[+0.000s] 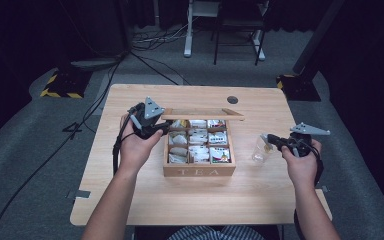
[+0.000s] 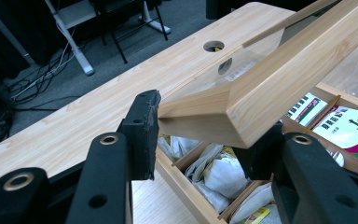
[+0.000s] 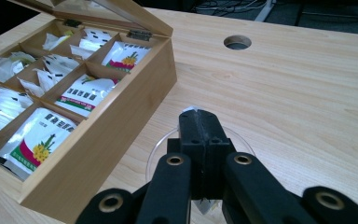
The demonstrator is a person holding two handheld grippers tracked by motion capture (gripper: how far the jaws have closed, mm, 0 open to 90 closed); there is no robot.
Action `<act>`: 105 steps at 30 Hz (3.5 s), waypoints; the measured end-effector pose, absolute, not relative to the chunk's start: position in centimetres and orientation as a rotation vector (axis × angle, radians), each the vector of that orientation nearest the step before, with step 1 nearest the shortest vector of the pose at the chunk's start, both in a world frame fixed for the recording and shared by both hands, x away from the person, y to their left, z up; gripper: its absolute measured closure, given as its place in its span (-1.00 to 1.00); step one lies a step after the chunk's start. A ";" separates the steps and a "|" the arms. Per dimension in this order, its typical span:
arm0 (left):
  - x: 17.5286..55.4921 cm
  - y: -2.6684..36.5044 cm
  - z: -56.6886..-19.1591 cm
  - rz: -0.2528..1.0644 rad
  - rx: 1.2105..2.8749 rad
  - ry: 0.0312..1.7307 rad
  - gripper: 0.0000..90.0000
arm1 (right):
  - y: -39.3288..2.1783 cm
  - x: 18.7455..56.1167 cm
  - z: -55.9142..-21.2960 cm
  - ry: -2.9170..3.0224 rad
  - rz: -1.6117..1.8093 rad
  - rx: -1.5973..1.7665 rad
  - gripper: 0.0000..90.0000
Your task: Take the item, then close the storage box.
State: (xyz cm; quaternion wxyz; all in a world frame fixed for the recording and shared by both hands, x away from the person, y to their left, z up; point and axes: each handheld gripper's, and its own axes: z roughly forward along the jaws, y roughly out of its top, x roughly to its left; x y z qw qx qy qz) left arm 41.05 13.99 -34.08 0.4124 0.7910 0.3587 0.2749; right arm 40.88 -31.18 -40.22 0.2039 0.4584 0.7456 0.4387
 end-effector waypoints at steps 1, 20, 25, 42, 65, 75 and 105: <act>41.1 14.0 -34.1 0.691 1.990 0.902 0.22 | -31.2 40.9 -40.3 2.080 1.223 1.282 1.00; 41.0 14.0 -34.1 0.690 2.001 0.899 0.22 | -32.9 40.7 -40.1 2.039 1.162 1.329 0.26; 41.0 14.0 -34.1 0.691 2.004 0.898 0.22 | -34.5 40.3 -39.7 2.021 1.135 1.349 0.16; 40.7 13.9 -34.3 0.693 2.019 0.902 0.22 | -38.8 40.3 -43.1 2.037 1.035 1.454 -0.03; 39.0 13.6 -35.4 0.709 2.073 0.917 0.22 | -38.5 41.1 -46.9 2.081 1.009 1.487 -0.10; 38.4 13.6 -36.1 0.710 2.105 0.915 0.21 | -38.6 41.9 -47.1 2.083 1.013 1.483 -0.10; 36.1 13.5 -37.9 0.595 2.154 0.990 0.20 | -38.2 43.7 -46.8 2.058 1.094 1.514 -0.10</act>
